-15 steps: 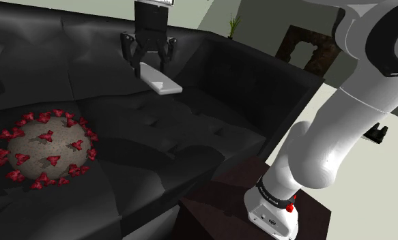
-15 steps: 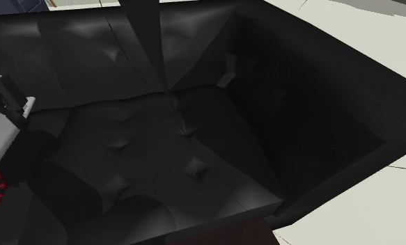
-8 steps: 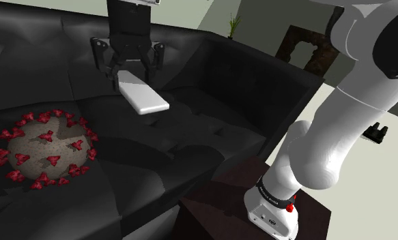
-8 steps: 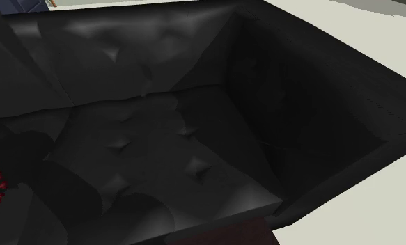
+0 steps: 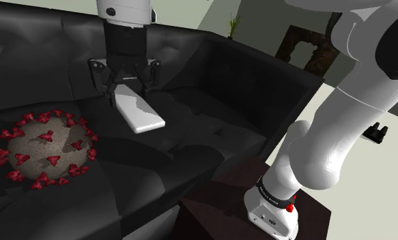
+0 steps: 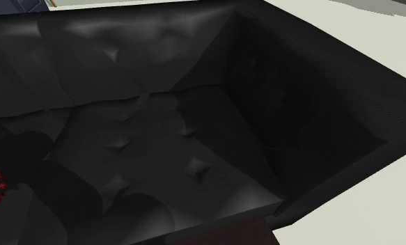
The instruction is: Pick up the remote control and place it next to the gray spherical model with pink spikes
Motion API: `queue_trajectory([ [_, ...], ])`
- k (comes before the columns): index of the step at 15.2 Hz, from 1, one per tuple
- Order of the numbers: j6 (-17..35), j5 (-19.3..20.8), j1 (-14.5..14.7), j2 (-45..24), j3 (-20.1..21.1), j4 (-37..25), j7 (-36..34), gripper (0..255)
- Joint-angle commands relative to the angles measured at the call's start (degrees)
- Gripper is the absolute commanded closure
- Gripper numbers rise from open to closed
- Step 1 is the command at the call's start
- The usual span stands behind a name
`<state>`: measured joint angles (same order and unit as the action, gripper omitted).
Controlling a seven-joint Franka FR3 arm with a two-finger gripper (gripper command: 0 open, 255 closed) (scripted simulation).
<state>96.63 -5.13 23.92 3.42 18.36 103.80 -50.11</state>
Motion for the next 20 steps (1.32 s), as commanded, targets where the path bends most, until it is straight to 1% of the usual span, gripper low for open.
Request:
queue_trajectory([
  [1,1.53,0.02,-0.01,-0.11,0.00,1.38,0.14,255],
  [20,15.92,0.38,0.25,-2.42,0.36,13.57,0.54,255],
])
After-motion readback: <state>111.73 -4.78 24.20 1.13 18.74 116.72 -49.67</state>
